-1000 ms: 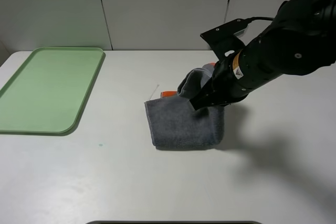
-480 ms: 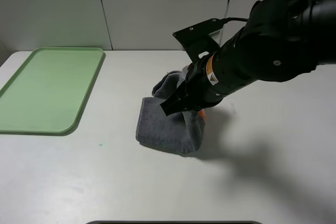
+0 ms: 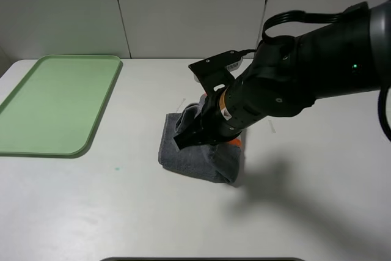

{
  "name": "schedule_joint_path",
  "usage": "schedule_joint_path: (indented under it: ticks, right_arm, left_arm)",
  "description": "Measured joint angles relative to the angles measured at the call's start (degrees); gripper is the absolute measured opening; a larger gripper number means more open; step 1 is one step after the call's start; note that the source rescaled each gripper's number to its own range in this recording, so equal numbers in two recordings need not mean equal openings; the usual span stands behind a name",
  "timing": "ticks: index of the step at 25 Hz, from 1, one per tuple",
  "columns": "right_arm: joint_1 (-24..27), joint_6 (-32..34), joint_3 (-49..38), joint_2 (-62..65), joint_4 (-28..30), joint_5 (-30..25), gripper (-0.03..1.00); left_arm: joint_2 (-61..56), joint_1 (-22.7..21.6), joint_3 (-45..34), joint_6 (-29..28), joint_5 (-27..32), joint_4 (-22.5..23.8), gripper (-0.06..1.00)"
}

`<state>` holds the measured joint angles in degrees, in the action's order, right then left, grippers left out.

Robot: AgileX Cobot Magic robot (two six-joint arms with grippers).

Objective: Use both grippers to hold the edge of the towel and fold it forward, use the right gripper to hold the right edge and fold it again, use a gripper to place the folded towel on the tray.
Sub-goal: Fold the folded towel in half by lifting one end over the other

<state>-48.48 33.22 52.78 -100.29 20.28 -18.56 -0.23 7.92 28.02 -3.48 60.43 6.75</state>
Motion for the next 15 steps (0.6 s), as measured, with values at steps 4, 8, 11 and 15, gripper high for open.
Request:
schedule_joint_path:
  ticks: [4, 8, 11, 15]
  right_arm:
    - [0.0, 2.7, 0.0, -2.2, 0.0, 4.3, 0.11]
    - [0.0, 4.8, 0.1, -4.3, 0.0, 8.5, 0.11]
    - [0.0, 6.1, 0.1, -6.2, 0.0, 11.0, 0.11]
    - [0.0, 6.7, 0.1, -7.6, 0.0, 13.3, 0.11]
  left_arm:
    - [0.0, 0.0, 0.0, 0.0, 0.0, 0.0, 1.00]
    - [0.0, 0.0, 0.0, 0.0, 0.0, 0.0, 1.00]
    - [0.0, 0.0, 0.0, 0.0, 0.0, 0.0, 1.00]
    - [0.0, 0.0, 0.0, 0.0, 0.0, 0.0, 1.00]
